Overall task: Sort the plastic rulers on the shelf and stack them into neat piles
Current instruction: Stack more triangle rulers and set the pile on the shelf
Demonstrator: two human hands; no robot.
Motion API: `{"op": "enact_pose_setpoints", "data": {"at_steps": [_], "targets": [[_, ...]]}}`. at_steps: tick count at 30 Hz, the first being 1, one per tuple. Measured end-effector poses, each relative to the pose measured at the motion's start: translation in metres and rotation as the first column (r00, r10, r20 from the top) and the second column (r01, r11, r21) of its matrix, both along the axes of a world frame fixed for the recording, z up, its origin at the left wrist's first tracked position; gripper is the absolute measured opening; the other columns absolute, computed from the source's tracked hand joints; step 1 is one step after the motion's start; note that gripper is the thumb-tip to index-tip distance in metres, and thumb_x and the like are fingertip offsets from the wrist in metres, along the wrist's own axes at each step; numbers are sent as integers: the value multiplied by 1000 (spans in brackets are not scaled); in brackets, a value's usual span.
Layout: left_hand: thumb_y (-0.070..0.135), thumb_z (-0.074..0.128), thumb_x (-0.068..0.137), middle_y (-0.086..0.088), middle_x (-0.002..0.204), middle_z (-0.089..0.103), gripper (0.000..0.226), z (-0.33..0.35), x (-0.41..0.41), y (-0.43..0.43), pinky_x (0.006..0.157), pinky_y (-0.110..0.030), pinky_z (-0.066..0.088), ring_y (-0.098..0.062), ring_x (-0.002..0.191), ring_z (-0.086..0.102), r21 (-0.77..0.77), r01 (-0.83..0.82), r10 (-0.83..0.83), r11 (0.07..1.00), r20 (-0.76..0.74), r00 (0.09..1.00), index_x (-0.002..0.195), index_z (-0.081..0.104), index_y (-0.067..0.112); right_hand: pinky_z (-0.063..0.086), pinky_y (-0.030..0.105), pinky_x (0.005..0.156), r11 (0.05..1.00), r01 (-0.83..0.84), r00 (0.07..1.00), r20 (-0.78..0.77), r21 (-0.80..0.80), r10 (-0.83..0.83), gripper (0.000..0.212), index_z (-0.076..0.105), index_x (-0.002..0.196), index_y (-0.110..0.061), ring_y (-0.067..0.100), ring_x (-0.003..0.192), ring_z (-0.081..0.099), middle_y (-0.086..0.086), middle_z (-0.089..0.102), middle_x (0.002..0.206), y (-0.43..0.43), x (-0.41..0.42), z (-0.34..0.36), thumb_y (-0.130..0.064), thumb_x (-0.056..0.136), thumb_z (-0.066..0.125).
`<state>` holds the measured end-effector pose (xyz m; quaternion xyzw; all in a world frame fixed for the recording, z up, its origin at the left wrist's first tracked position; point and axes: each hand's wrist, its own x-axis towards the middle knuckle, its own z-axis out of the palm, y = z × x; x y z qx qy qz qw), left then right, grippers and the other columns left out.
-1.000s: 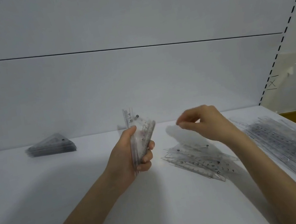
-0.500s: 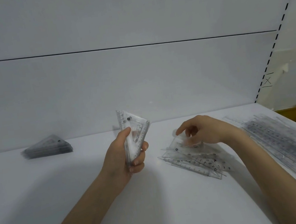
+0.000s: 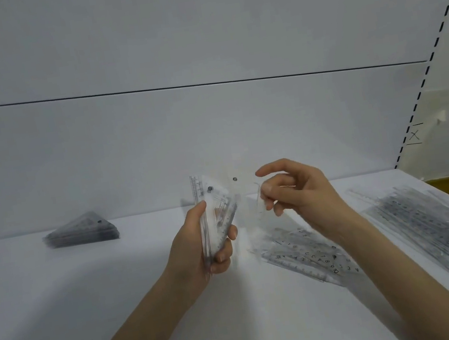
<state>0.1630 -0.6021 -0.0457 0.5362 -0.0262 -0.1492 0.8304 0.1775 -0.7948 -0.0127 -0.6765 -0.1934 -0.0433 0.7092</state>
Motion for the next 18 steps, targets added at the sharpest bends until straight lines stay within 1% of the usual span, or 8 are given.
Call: {"op": "enact_pose_setpoints", "data": {"at_steps": [2, 4, 7, 9, 12, 15, 17, 18], "targets": [[42, 29, 97, -10, 65, 51, 39, 0, -1, -1, 37, -10, 19, -12, 31, 33, 14, -1, 1, 1000, -19, 1000, 95, 53, 11, 50, 24, 55, 998, 57, 998, 24, 10, -58, 17, 63, 99, 0, 19, 57, 62, 11, 66, 65, 14, 0, -6, 6, 83, 64], [43, 30, 98, -10, 65, 53, 40, 1, -2, -2, 38, -12, 18, -11, 31, 36, 41, 4, -3, 999, -23, 1000, 100, 53, 11, 50, 27, 55, 993, 117, 991, 63, -19, -115, 17, 63, 97, -1, 20, 55, 61, 12, 66, 65, 24, 1, -12, 4, 82, 68], [42, 27, 99, -11, 67, 52, 44, 1, -3, -3, 37, -13, 19, -13, 34, 36, 78, 3, -5, 997, 30, 1000, 96, 58, 11, 48, 27, 54, 972, 215, 971, 124, -93, -203, 16, 63, 93, -11, 16, 53, 58, 6, 66, 66, 30, 1, -20, -6, 81, 73], [42, 28, 99, -11, 66, 55, 45, 0, -3, -3, 36, -14, 23, -15, 39, 40, 91, -6, 2, 996, 43, 999, 93, 61, 14, 48, 26, 56, 954, 266, 958, 152, -141, -245, 17, 63, 91, -17, 13, 55, 56, 4, 65, 67, 32, 1, -23, -12, 81, 75], [43, 28, 100, -9, 64, 55, 44, 0, -4, -3, 37, -16, 29, -17, 41, 44, 107, -1, -4, 994, 40, 999, 94, 61, 14, 50, 30, 62, 943, 286, 952, 165, -168, -259, 17, 63, 91, -20, 10, 57, 55, 3, 63, 69, 36, 0, -25, -14, 81, 74], [39, 24, 101, -11, 62, 54, 45, 0, -3, -4, 41, -22, 35, -20, 37, 43, 107, -23, 13, 994, 99, 995, 99, 57, 8, 51, 34, 65, 936, 304, 946, 168, -180, -275, 17, 63, 90, -22, 12, 59, 55, 3, 63, 69, 38, -1, -26, -15, 81, 75], [38, 24, 102, -11, 62, 54, 45, 0, -3, -5, 42, -23, 38, -20, 37, 43, 96, -28, 18, 995, 109, 994, 99, 56, 7, 51, 34, 65, 932, 309, 945, 166, -190, -280, 16, 63, 90, -23, 12, 60, 55, 4, 64, 70, 39, -1, -27, -16, 81, 75], [39, 24, 102, -10, 63, 53, 44, 0, -4, -5, 40, -22, 36, -19, 35, 41, 86, -21, 12, 996, 103, 995, 98, 54, 7, 51, 32, 64, 930, 307, 947, 165, -201, -277, 16, 63, 90, -22, 12, 60, 55, 2, 64, 70, 40, -1, -28, -16, 81, 74]]}}
